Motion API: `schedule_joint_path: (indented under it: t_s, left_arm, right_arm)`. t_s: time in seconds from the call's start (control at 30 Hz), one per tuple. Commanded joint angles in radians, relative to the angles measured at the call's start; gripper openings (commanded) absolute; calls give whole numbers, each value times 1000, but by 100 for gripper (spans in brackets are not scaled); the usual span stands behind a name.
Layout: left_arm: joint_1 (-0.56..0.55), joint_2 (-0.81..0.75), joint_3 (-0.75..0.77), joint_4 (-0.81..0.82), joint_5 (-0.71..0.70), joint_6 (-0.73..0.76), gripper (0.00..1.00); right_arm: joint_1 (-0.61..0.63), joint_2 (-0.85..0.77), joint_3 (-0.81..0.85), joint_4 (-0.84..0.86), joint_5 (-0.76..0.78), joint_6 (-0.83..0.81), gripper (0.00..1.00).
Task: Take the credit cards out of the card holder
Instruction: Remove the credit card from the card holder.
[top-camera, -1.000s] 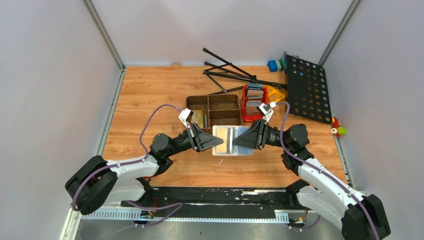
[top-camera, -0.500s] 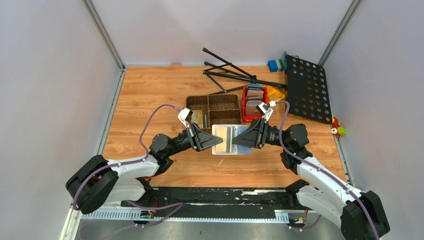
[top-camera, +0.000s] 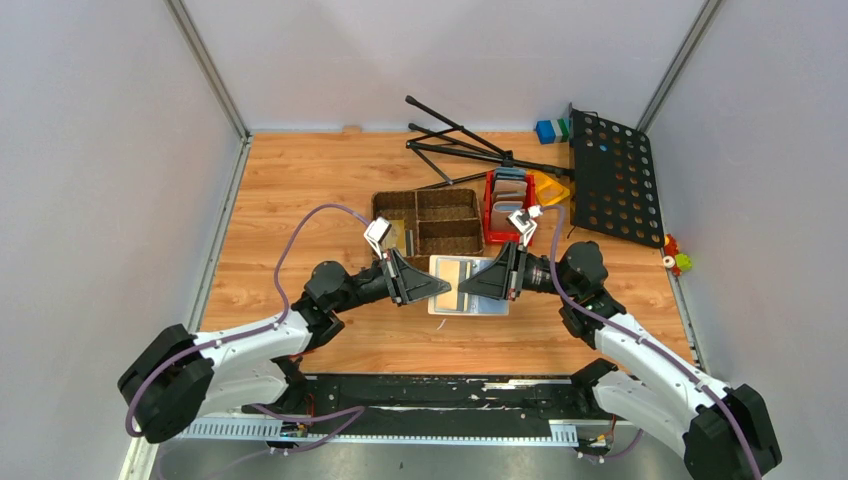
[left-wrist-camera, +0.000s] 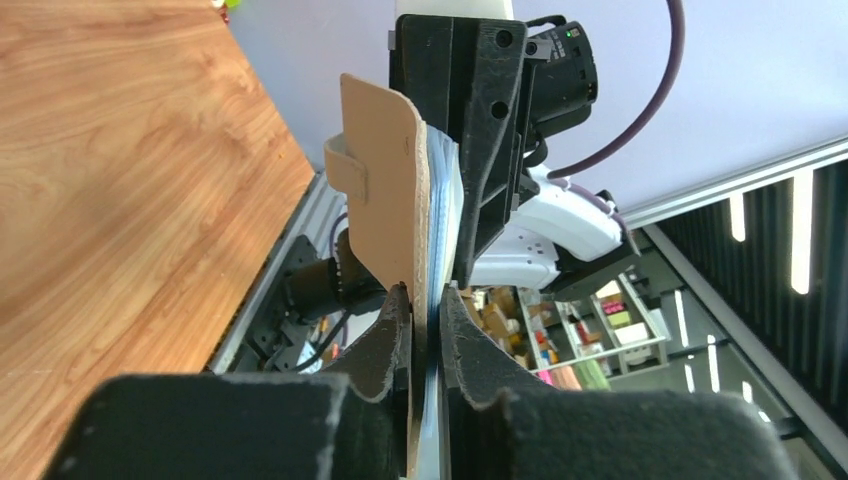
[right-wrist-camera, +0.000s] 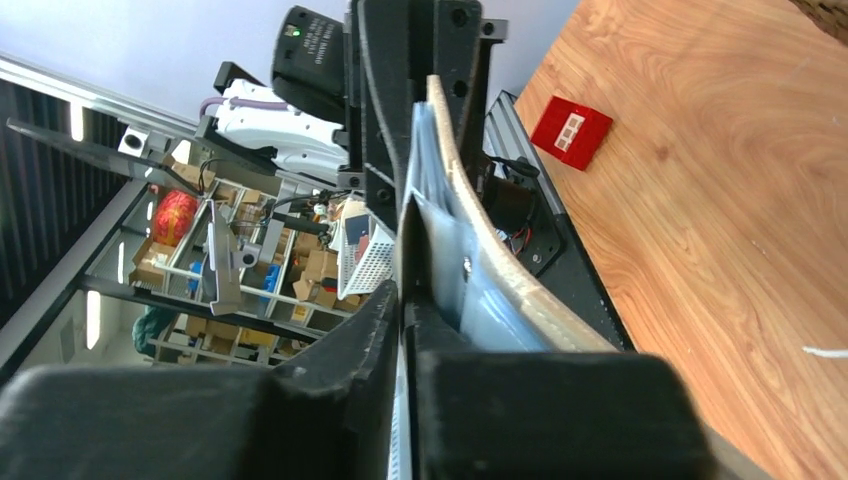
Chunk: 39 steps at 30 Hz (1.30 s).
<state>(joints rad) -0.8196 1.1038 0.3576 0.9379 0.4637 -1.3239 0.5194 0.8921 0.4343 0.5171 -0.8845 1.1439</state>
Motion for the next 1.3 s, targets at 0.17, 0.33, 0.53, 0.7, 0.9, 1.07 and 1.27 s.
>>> schedule_joint_path:
  t_s: [0.17, 0.33, 0.53, 0.7, 0.9, 1.07, 1.27]
  left_arm:
    - [-26, -93, 53, -98, -7, 92, 23]
    - [-25, -94, 25, -47, -13, 69, 20]
    - [-23, -103, 7, -6, -20, 49, 19]
    - [-3, -127, -24, 15, -37, 31, 12]
    - [4, -127, -32, 39, -26, 17, 0]
    - [4, -103, -31, 89, -8, -9, 0]
    - [4, -80, -25, 127, 16, -25, 0]
  right_arm:
    - [12, -20, 47, -165, 83, -113, 0]
    - [12, -26, 34, -186, 94, -119, 0]
    - [7, -53, 23, -212, 107, -125, 0]
    - [-6, -81, 22, -242, 115, -143, 7]
    - [-6, -72, 11, -164, 73, -106, 17]
    - [-6, -42, 15, -106, 39, -78, 17]
    - [-7, -25, 15, -105, 36, -81, 33]
